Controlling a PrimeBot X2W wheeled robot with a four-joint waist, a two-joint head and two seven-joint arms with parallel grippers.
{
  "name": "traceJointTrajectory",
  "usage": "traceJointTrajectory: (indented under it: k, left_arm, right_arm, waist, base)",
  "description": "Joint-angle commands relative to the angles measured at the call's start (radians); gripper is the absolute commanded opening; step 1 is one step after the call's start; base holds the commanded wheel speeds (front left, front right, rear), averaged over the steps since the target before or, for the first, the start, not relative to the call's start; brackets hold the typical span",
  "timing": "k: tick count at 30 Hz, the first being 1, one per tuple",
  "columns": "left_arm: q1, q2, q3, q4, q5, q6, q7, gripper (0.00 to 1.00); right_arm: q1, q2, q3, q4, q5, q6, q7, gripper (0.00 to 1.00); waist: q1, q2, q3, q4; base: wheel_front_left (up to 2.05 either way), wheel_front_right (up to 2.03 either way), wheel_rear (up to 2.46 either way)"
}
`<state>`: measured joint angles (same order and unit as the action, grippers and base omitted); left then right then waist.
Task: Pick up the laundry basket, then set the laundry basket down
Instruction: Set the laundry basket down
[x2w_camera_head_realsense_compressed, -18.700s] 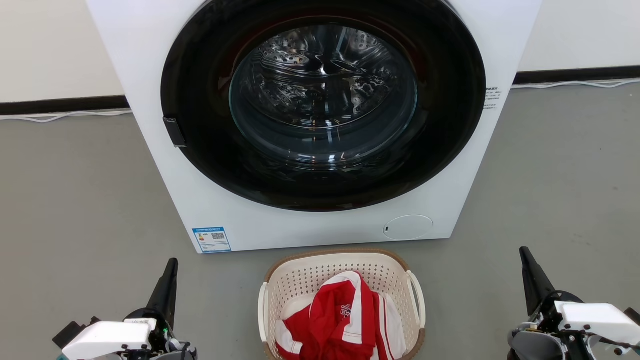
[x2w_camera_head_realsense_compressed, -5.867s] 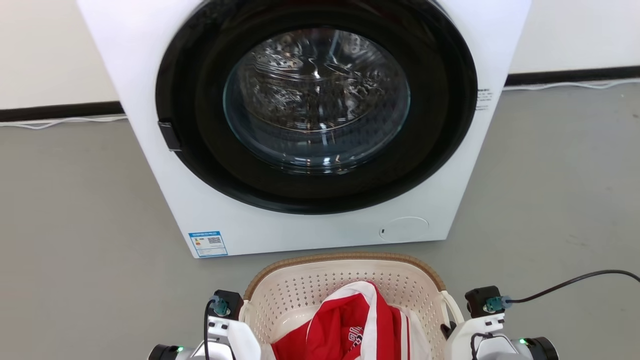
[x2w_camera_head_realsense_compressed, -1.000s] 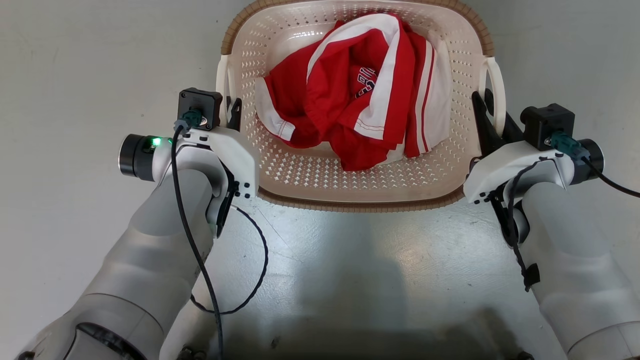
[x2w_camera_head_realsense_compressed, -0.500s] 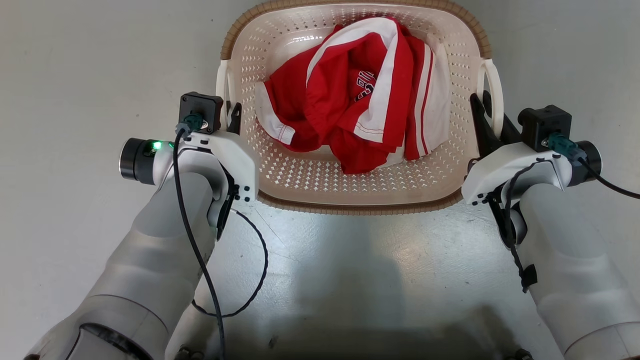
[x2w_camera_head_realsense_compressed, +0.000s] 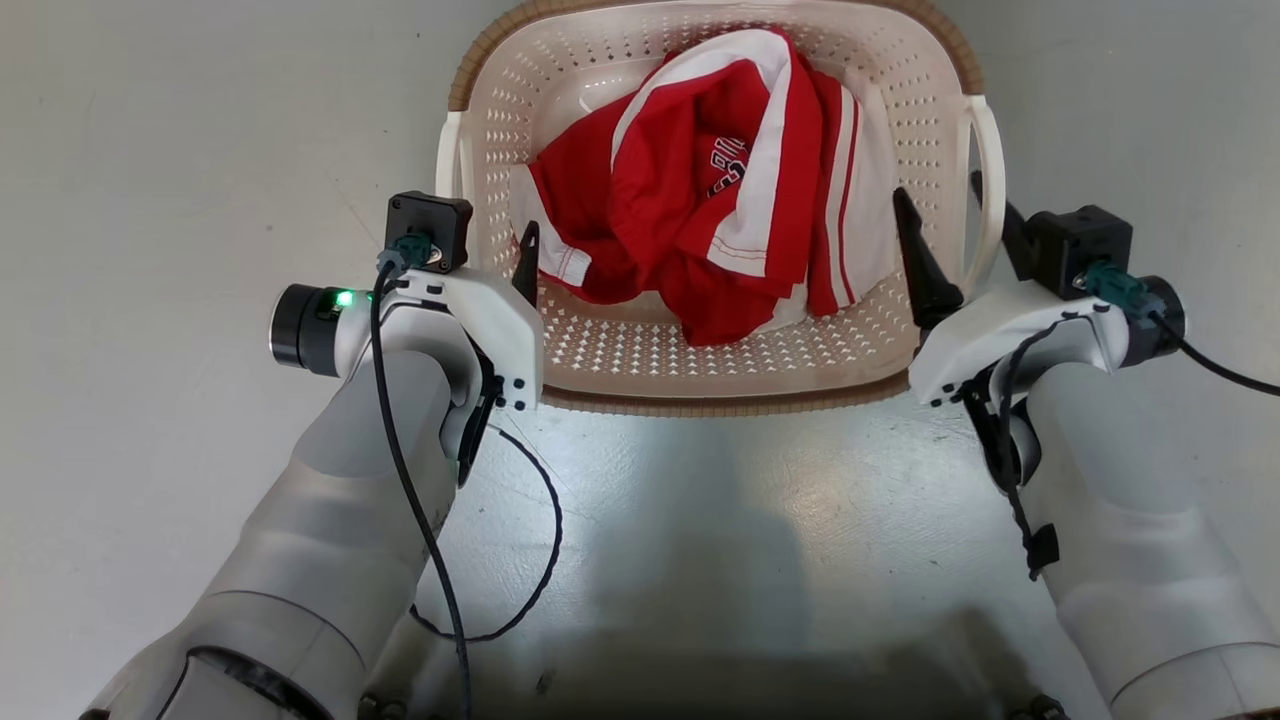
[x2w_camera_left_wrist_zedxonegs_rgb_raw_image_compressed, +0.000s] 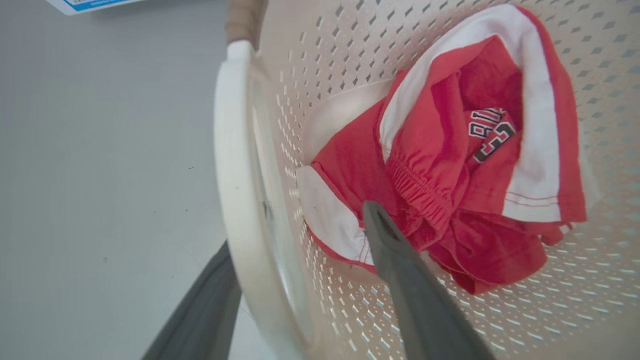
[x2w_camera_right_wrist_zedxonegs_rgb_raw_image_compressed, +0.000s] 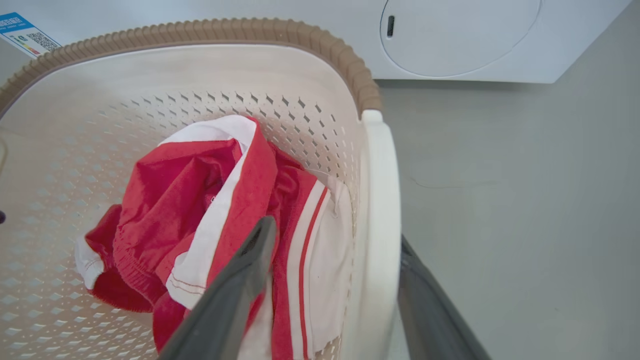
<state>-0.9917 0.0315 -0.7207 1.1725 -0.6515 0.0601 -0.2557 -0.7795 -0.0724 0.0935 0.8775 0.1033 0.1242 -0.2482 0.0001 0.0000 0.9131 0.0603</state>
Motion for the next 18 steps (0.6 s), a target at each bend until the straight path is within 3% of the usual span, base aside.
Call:
traceJointTrajectory:
  k: [1, 18]
  left_arm:
    - [0.014, 0.023, 0.016, -0.005, 0.008, 0.000, -0.006, 1.00]
    - [0.017, 0.020, 0.016, 0.048, 0.019, -0.002, -0.006, 1.00]
  right_arm:
    - [0.042, 0.022, 0.011, -0.029, -0.010, 0.007, -0.014, 1.00]
    - [0.063, 0.022, -0.004, -0.045, 0.010, 0.007, -0.014, 1.00]
  waist:
    - [-0.0001, 0.0000, -0.003, 0.002]
    - [-0.0001, 0.0000, -0.030, -0.017]
  base:
    - [0.00, 0.00, 0.00]
    - [0.00, 0.00, 0.00]
